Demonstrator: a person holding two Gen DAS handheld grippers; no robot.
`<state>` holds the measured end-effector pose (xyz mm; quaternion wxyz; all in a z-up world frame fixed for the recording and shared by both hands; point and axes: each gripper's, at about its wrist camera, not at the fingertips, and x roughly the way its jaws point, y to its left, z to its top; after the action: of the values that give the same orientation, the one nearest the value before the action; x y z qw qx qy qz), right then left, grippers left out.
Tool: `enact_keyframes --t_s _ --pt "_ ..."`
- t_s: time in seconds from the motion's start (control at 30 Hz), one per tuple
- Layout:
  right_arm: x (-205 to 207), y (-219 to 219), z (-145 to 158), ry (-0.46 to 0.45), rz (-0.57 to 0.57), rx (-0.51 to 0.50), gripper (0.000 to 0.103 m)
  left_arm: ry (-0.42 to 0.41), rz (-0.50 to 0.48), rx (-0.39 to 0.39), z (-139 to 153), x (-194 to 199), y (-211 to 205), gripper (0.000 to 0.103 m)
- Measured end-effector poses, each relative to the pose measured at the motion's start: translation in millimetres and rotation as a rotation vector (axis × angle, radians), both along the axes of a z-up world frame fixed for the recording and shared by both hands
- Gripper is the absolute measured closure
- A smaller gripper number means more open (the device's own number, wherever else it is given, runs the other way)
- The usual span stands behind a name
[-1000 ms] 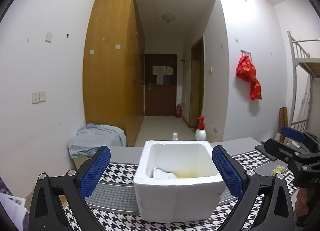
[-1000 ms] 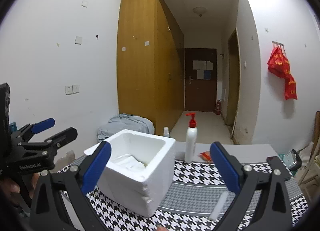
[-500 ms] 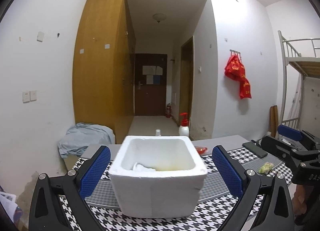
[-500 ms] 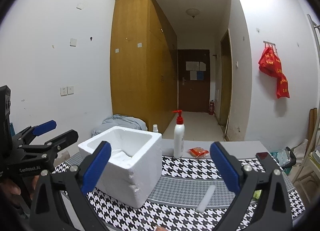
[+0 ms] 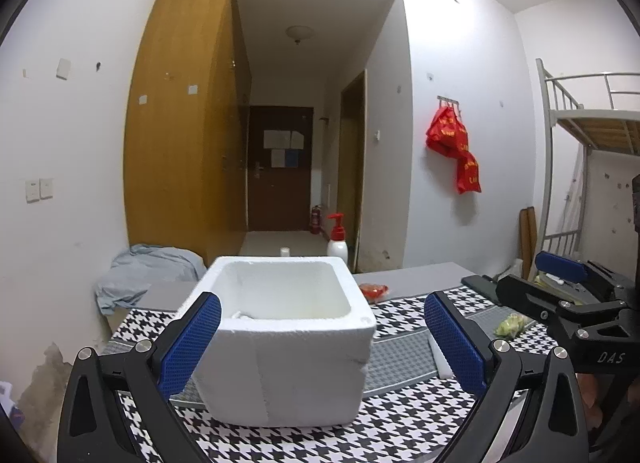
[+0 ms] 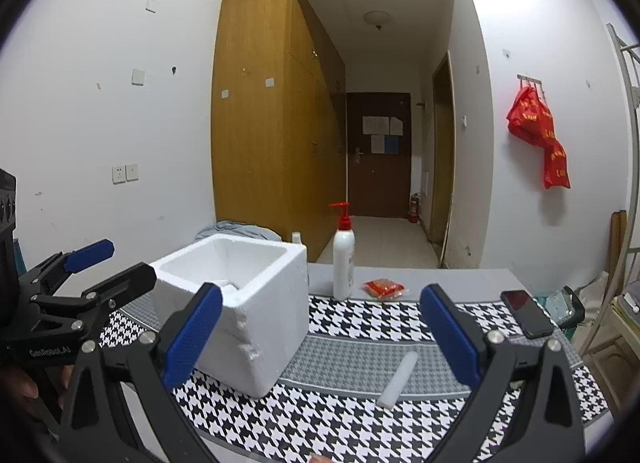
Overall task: Organize soft objects
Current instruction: 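Withdraw both tools from the foam box back over the table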
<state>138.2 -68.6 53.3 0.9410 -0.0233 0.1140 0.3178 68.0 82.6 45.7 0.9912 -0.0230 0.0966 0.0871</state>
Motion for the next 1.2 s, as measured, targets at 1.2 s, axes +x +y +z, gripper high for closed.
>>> enact_keyframes --t_s 1.2 --pt "8.6 -91.3 -33.6 0.082 -0.336 -0.024 0.002 0.102 -0.316 0.045 -41.5 41.3 -83.0 0.001"
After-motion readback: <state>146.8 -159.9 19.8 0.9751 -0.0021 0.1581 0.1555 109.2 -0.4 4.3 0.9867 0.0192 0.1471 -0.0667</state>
